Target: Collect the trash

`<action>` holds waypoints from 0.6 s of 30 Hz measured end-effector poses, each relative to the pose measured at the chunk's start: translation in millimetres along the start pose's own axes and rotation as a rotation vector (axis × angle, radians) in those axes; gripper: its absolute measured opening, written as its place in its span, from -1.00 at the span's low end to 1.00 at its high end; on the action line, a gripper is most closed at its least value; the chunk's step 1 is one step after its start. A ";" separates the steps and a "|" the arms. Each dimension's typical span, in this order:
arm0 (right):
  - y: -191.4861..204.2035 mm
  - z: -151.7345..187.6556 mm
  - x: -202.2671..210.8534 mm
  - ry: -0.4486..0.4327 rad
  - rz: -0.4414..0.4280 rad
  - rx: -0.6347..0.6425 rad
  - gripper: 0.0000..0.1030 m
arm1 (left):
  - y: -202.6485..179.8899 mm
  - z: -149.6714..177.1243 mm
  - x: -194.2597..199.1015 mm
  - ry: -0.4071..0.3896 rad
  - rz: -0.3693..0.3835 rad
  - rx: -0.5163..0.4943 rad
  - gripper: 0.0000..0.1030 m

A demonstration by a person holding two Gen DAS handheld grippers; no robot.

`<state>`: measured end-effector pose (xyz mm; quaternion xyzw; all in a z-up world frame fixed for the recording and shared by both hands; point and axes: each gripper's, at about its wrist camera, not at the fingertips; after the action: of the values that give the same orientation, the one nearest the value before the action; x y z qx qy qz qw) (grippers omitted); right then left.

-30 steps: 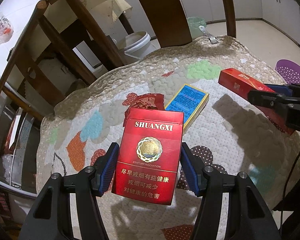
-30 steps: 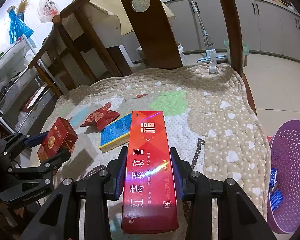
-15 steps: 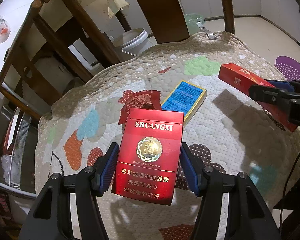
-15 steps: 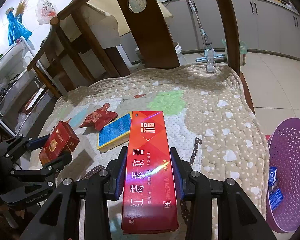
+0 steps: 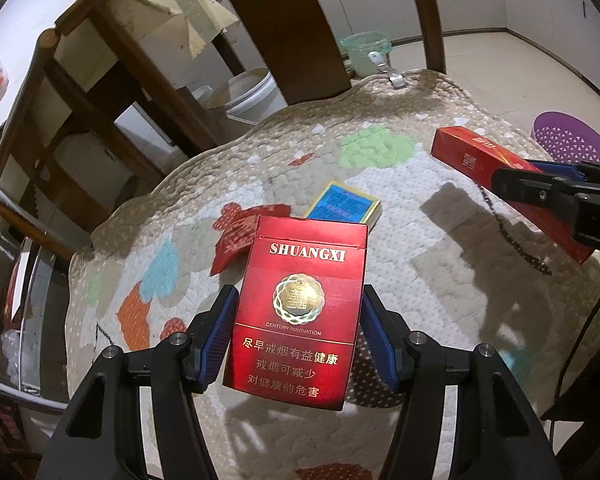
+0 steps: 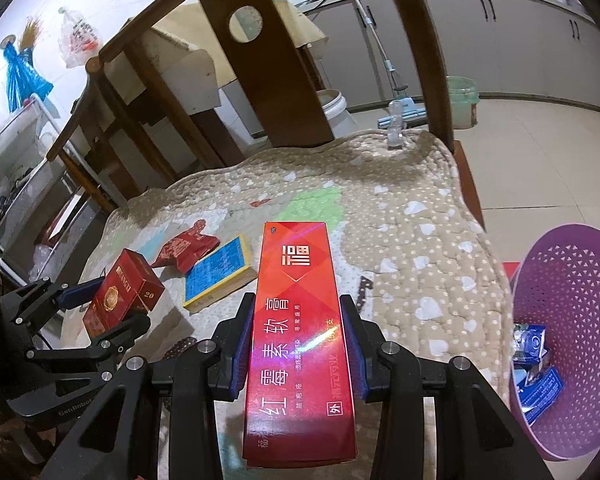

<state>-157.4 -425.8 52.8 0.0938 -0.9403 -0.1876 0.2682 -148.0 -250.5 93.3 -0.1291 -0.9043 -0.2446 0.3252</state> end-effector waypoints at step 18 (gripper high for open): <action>-35.4 -5.8 21.4 -0.041 0.049 -0.085 -0.16 | -30.4 -12.8 -6.9 -0.011 0.048 -0.042 0.16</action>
<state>-169.5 -465.8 53.0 0.0556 -0.9387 -0.2228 0.2570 -148.0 -283.6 86.4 -0.1587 -0.8975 -0.2550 0.3231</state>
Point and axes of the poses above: each gripper's, at about its wrist camera, not at the fingertips, and x roughly against the way its jaws point, y to its left, z to its underside, and after that the axes turned 15 degrees about -y, right-handed
